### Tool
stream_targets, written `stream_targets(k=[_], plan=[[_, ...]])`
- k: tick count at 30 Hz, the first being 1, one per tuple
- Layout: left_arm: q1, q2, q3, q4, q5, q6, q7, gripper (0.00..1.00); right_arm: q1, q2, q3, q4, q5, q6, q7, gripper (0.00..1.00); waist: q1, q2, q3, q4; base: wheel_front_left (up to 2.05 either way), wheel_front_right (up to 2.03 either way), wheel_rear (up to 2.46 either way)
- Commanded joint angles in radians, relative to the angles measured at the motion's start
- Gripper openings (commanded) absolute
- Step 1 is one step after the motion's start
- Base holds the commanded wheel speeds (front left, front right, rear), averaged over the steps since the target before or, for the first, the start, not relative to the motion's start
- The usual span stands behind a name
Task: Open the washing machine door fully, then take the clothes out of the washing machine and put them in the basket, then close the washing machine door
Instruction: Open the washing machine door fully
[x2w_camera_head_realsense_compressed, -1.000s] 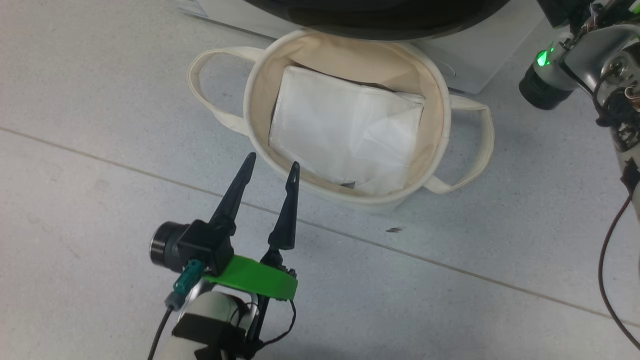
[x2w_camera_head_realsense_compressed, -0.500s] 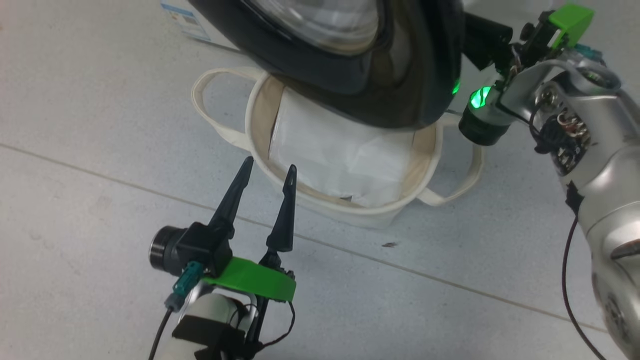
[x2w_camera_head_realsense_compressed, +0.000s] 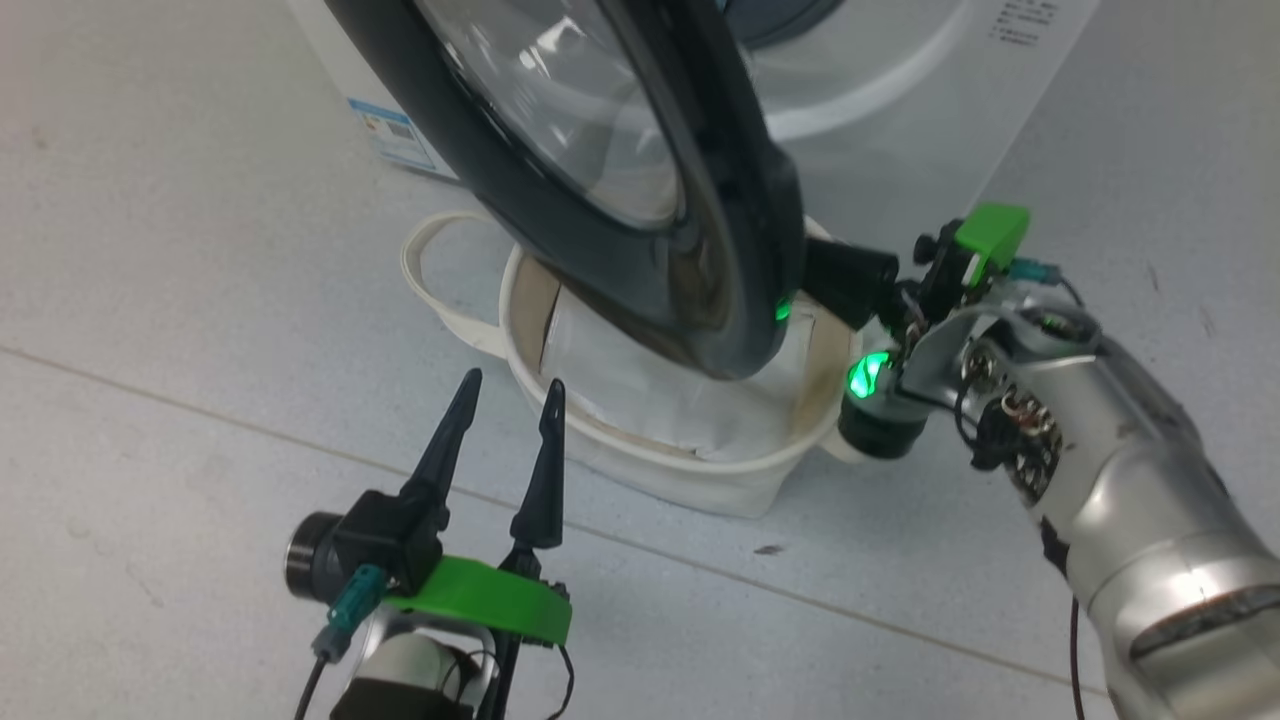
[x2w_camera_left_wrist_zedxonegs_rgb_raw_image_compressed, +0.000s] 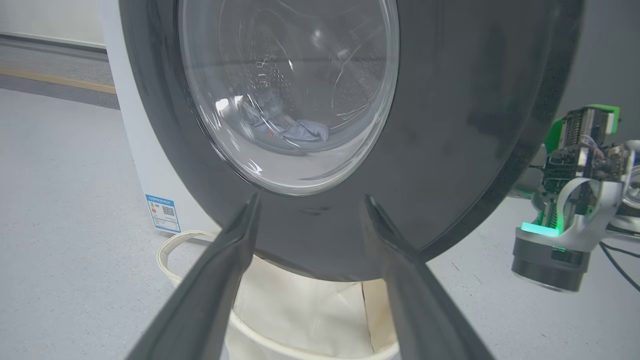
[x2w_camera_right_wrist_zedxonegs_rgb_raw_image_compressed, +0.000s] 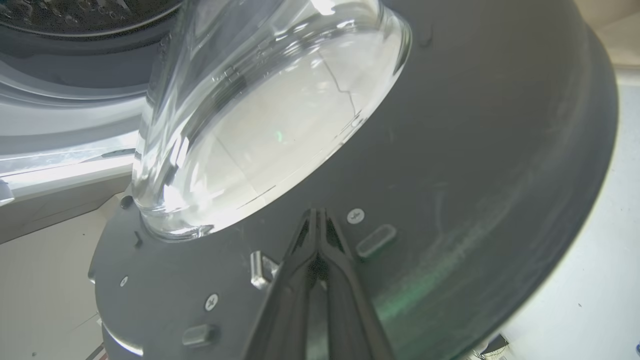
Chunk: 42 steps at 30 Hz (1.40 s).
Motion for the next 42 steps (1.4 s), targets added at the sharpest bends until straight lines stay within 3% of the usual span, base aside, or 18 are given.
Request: stream_targets(k=[1, 6, 14, 18, 22, 28, 32, 33, 34, 37, 42], plan=[[0.008, 0.019, 0.036, -0.029, -0.012, 0.006, -0.012, 1.00, 0.022, 0.027, 0.020, -0.039, 0.013, 0.003, 0.009, 0.00, 0.0000, 0.0000, -0.021, 0.004, 0.00, 0.00, 0.00], [0.029, 0.019, 0.034, -0.026, -0.019, 0.007, -0.012, 1.00, 0.116, 0.028, 0.130, -0.110, 0.111, 0.003, 0.003, 0.00, 0.0000, 0.0000, -0.060, 0.019, 0.00, 0.00, 0.00], [0.065, 0.029, 0.036, -0.026, -0.028, 0.015, -0.012, 1.00, 0.192, 0.028, 0.316, -0.205, 0.250, 0.003, -0.123, 0.00, 0.0000, 0.0000, -0.115, 0.025, 0.00, 0.00, 0.00], [0.087, 0.038, 0.041, -0.027, -0.034, 0.020, -0.012, 1.00, 0.207, 0.028, 0.322, -0.206, 0.272, 0.003, -0.189, 0.00, 0.0000, 0.0000, -0.149, 0.017, 0.00, 0.00, 0.00], [0.116, 0.051, 0.049, -0.027, -0.043, 0.025, -0.012, 1.00, 0.224, 0.005, 0.279, -0.252, 0.205, 0.003, -0.303, 0.00, 0.0000, 0.0000, -0.193, 0.002, 0.00, 0.00, 0.00], [0.173, 0.081, 0.074, -0.043, -0.062, 0.040, -0.006, 1.00, 0.348, -0.079, 0.225, -0.583, -0.172, 0.003, -0.620, 0.00, 0.0000, 0.0000, -0.264, -0.048, 0.00, 0.00, 0.00], [0.194, 0.094, 0.089, -0.062, -0.070, 0.051, -0.005, 1.00, 0.418, -0.153, 0.298, -0.759, -0.517, 0.003, -0.868, 0.00, 0.0000, 0.0000, -0.295, -0.073, 0.00, 0.00, 0.00], [0.201, 0.096, 0.092, -0.065, -0.072, 0.053, -0.005, 1.00, 0.430, -0.177, 0.331, -0.779, -0.613, 0.003, -0.927, 0.00, 0.0000, 0.0000, -0.304, -0.078, 0.00, 0.00, 0.00], [0.201, 0.096, 0.092, -0.065, -0.072, 0.053, -0.005, 1.00, 0.430, -0.177, 0.331, -0.779, -0.613, 0.003, -0.927, 0.00, 0.0000, 0.0000, -0.304, -0.078, 0.00, 0.00, 0.00], [0.222, 0.103, 0.097, -0.075, -0.078, 0.058, -0.004, 1.00, 0.471, -0.216, 0.389, -0.784, -0.814, 0.003, -1.051, 0.00, 0.0000, 0.0000, -0.327, -0.094, 0.00, 0.00, 0.00], [0.247, 0.111, 0.098, -0.092, -0.084, 0.062, -0.003, 1.00, 0.580, -0.207, 0.317, -0.776, -0.996, 0.003, -1.094, 0.00, 0.0000, 0.0000, -0.348, -0.104, 0.00, 0.00, 0.00]])
